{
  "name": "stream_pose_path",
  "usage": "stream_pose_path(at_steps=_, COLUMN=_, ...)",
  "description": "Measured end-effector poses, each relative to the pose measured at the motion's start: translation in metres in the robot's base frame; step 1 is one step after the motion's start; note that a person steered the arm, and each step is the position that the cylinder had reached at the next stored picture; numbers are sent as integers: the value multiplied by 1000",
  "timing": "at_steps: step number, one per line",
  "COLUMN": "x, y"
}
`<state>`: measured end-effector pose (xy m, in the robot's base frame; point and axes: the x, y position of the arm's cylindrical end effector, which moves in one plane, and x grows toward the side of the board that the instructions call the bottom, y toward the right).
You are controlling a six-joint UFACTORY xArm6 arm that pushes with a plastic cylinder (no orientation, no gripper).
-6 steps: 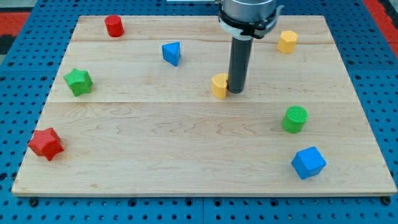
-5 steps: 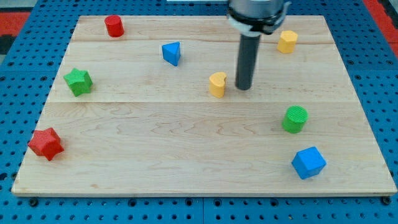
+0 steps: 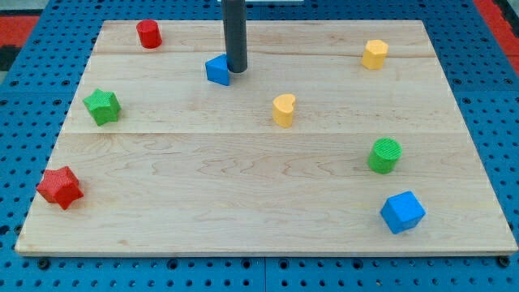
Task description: Slide the blue triangle slightly to the left
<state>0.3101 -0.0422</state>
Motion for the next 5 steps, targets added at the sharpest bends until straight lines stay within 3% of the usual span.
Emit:
stream_pose_path(at_steps=3, x=11, y=-26)
stream_pose_path(at_steps=5, x=13, y=20)
